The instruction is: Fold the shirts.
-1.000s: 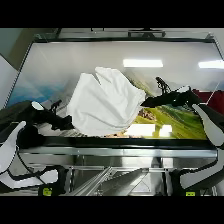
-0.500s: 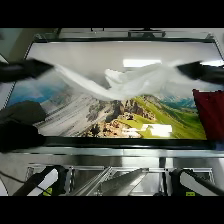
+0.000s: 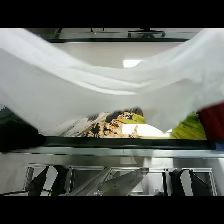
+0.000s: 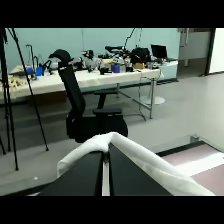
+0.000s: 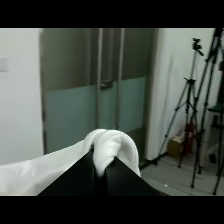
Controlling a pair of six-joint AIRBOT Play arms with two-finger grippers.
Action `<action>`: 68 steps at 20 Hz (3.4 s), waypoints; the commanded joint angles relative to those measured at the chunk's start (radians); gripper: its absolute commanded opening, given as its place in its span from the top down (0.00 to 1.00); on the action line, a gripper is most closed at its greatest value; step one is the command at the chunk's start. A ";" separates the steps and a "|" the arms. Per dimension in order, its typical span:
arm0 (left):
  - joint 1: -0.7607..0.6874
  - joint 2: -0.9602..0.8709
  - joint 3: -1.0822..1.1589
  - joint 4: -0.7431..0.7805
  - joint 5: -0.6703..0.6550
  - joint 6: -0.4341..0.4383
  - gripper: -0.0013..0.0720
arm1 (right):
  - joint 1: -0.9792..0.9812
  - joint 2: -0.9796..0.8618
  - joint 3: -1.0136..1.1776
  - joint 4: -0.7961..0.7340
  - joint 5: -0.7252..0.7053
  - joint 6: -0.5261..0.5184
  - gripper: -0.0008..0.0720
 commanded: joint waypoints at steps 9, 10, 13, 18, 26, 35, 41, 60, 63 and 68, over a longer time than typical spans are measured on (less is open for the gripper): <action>-0.585 -0.575 -0.455 0.490 0.132 0.093 0.95 | 0.540 -0.613 -0.119 -0.789 -0.296 0.028 0.96; -0.586 -0.646 -0.464 0.491 0.154 0.094 0.95 | 0.551 -0.691 -0.119 -0.788 -0.332 0.033 0.96; -0.584 -0.860 -0.420 0.507 0.160 0.100 0.95 | 0.574 -0.904 -0.119 -0.731 -0.455 0.035 0.96; -0.573 -1.059 -0.220 0.507 0.081 0.098 0.92 | 0.578 -1.048 -0.117 -0.592 -0.583 0.035 0.58; -0.404 -0.937 -0.100 0.694 -0.350 -0.124 0.69 | 0.310 -0.848 -0.110 -0.716 -0.065 0.132 0.33; -0.346 -0.444 -1.104 0.688 -0.051 -0.072 0.69 | 0.013 -0.764 -0.389 -0.850 0.130 0.150 0.48; -0.364 -0.399 -1.341 0.687 0.125 -0.072 0.69 | 0.012 -0.764 -0.433 -0.856 0.112 0.116 0.48; -0.343 -0.425 -1.168 0.701 -0.072 -0.068 0.52 | 0.012 -0.766 -0.434 -0.837 0.095 0.097 0.30; -0.356 -0.509 -1.166 0.717 -0.080 -0.068 0.53 | 0.012 -0.766 -0.434 -0.837 0.095 0.094 0.30; -0.368 -0.655 -1.166 0.765 -0.063 -0.077 0.53 | 0.012 -0.766 -0.434 -0.837 0.096 0.095 0.30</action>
